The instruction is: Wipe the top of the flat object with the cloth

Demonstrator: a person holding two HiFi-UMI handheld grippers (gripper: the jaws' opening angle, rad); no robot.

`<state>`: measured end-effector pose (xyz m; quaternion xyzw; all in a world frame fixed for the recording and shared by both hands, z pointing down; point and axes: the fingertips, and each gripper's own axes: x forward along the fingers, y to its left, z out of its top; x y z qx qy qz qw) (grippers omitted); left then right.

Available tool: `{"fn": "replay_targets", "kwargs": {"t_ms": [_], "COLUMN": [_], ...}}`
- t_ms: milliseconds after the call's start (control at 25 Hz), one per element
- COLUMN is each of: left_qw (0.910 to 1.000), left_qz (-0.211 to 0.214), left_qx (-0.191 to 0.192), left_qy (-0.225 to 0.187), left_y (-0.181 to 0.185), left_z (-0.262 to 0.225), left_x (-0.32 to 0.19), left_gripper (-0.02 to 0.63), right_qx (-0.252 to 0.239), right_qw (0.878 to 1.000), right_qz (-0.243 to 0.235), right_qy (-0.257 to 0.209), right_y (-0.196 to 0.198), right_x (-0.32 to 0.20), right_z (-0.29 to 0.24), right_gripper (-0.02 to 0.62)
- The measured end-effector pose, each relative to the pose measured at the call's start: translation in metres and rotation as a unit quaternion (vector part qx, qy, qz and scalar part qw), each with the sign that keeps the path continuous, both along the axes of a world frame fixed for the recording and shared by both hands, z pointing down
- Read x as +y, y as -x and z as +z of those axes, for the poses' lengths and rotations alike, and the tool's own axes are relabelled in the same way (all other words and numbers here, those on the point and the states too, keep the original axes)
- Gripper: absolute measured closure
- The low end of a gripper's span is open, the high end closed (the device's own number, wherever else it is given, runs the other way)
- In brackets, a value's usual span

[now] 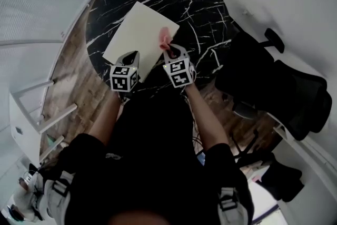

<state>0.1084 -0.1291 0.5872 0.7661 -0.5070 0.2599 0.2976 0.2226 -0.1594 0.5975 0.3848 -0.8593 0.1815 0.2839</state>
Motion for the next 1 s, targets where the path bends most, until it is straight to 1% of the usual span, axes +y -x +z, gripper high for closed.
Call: {"fn": "replay_targets", "kwargs": {"t_ms": [80, 200, 280, 360, 480, 560, 640, 840, 920, 1000], "left_qw": [1.0000, 0.9997, 0.9992, 0.9986, 0.9968, 0.9944, 0.9922, 0.9897, 0.9886, 0.9876], "left_qz": [-0.002, -0.019, -0.029, -0.037, -0.063, -0.090, -0.108, -0.122, -0.129, -0.132], "left_qx": [-0.005, 0.000, 0.002, -0.001, -0.008, -0.006, -0.004, -0.017, -0.012, -0.001], "left_qy": [-0.005, -0.017, -0.028, -0.038, -0.048, -0.056, -0.063, -0.073, -0.076, -0.084], "left_y": [-0.002, -0.006, -0.010, -0.014, -0.012, -0.009, -0.008, 0.000, 0.003, 0.003], "left_z": [-0.007, -0.021, -0.030, -0.037, -0.044, -0.047, -0.051, -0.062, -0.068, -0.079], "left_x": [0.001, 0.005, 0.008, 0.013, 0.023, 0.027, 0.034, 0.066, 0.075, 0.084], "left_gripper": [0.607, 0.607, 0.607, 0.607, 0.607, 0.607, 0.607, 0.607, 0.607, 0.607], "right_qx": [-0.033, -0.076, -0.092, -0.103, -0.115, -0.124, -0.131, -0.124, -0.124, -0.126], "right_qw": [0.999, 0.997, 0.995, 0.994, 0.992, 0.991, 0.990, 0.989, 0.987, 0.986], "right_qz": [0.014, 0.027, 0.023, 0.009, -0.009, -0.012, -0.018, -0.044, -0.052, -0.048], "right_qy": [-0.005, -0.019, -0.029, -0.033, -0.043, -0.048, -0.049, -0.068, -0.083, -0.096], "right_y": [-0.001, -0.002, -0.002, -0.001, 0.003, 0.003, 0.004, 0.009, 0.011, 0.012], "right_x": [0.003, 0.009, 0.012, 0.017, 0.024, 0.025, 0.027, 0.048, 0.057, 0.067], "right_z": [-0.011, -0.027, -0.035, -0.042, -0.055, -0.062, -0.067, -0.080, -0.090, -0.101], "right_gripper": [0.572, 0.574, 0.574, 0.577, 0.578, 0.578, 0.580, 0.580, 0.580, 0.580]}}
